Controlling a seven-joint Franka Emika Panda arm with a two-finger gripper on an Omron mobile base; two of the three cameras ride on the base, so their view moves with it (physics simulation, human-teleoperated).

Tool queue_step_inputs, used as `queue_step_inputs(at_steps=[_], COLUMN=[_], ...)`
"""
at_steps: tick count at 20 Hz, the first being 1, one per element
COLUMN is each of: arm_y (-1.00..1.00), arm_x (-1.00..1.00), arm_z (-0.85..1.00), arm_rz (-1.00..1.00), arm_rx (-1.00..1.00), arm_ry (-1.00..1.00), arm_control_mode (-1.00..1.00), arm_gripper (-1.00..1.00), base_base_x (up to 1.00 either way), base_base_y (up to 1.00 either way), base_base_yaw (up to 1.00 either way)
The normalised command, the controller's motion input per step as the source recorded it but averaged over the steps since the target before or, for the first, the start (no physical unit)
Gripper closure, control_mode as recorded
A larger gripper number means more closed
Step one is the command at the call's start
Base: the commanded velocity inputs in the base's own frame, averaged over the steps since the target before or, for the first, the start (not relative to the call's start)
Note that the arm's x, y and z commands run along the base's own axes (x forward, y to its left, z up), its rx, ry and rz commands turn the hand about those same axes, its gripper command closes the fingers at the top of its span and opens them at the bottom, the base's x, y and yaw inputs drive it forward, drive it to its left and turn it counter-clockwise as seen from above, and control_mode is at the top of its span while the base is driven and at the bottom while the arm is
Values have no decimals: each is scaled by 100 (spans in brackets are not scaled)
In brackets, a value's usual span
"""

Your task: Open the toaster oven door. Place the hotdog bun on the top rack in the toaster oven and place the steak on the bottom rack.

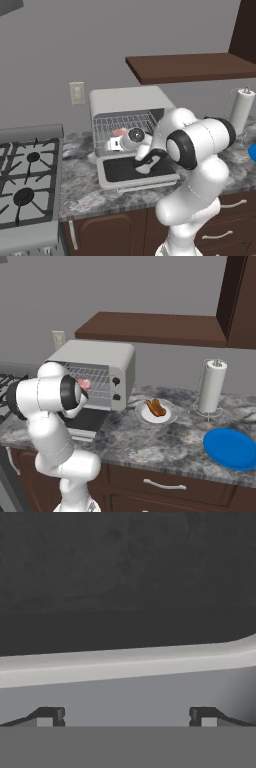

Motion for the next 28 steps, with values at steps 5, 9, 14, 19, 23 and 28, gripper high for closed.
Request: queue_step_inputs(at_steps=[5, 9, 14, 19, 23, 28], arm_y=[5, 2, 1, 13, 16, 12], arm_x=[29, 12, -31, -27, -22, -15], arm_z=[-3, -5, 5, 37, 51, 58], arm_rz=[-1, 0, 0, -4, -5, 0], arm_rx=[1, 2, 2, -2, -11, -16], arm_ry=[-1, -4, -2, -4, -1, 0], arm_control_mode=[-100, -100, -100, -100, -100, -100], arm_gripper=[-100, -100, -100, -100, -100, -100], base_base_x=[0, 0, 0, 0, 0, 0], base_base_y=[0, 0, 0, 0, 0, 0], base_base_yaw=[0, 0, 0, 0, 0, 0])
